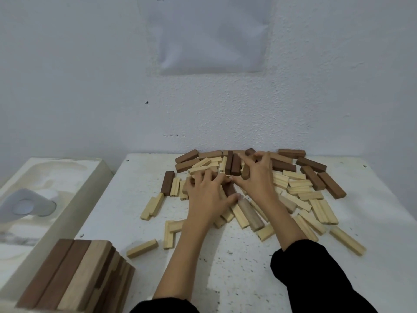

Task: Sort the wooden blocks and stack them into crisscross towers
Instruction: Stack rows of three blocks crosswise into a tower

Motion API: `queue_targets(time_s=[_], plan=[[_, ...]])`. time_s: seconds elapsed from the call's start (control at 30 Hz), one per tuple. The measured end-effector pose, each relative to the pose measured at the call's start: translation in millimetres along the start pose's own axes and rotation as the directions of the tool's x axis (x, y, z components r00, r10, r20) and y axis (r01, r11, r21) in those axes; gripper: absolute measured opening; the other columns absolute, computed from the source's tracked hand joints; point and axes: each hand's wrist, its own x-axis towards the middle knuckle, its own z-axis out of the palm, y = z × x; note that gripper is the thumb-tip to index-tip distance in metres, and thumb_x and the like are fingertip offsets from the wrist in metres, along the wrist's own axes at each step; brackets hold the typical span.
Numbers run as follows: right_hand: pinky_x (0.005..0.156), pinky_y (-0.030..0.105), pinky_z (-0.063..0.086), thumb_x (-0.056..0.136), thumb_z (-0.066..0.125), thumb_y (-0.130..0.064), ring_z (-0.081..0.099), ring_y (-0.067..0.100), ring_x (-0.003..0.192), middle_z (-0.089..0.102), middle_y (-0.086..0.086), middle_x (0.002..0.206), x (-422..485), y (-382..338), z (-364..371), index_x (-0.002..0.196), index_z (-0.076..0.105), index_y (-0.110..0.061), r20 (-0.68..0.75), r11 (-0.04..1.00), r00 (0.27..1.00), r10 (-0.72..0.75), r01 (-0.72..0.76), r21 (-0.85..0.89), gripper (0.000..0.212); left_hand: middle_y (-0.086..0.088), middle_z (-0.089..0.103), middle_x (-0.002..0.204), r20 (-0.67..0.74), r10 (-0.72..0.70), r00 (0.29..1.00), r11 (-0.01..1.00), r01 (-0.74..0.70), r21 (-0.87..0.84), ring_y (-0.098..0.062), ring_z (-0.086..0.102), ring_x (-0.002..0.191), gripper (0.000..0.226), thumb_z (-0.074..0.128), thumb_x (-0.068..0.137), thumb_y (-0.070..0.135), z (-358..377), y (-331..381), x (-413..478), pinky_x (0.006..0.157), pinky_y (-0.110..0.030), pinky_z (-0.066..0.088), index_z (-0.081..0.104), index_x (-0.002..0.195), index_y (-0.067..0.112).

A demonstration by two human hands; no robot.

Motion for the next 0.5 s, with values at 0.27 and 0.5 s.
queue_targets(time_s=[0.27, 0.5], plan=[[0.098, 0.036, 0.036, 0.066, 0.081, -0.043, 0.030, 0.028, 0.123, 0.025, 0.009, 0.132, 33.5, -7.0, -22.7, 0.142, 0.034, -0.016, 0.382, 0.985, 0.923, 0.056, 0.012, -0.174, 0.092, 0.006, 0.042, 0.131, 0.019, 0.052, 0.998, 0.996, -0.050, -0.078, -0.018, 0.025, 0.129, 0.074, 0.054, 0.068, 0.077, 3.6, -10.0, 1.4, 0.112, -0.046, 0.014, 0.049, 0.126, 0.031], [0.097, 0.029, 0.037, 0.058, 0.088, -0.028, 0.040, 0.024, 0.117, 0.031, 0.009, 0.125, 37.1, -3.4, -22.2, 0.133, 0.048, -0.018, 0.311, 0.997, 0.947, 0.078, -0.065, -0.052, 0.085, 0.006, 0.042, 0.132, -0.003, 0.067, 0.998, 0.994, -0.067, -0.087, -0.016, 0.026, 0.128, 0.103, 0.024, 0.052, 0.086, 3.0, -15.2, 2.9, 0.108, -0.038, 0.014, 0.048, 0.133, 0.027]])
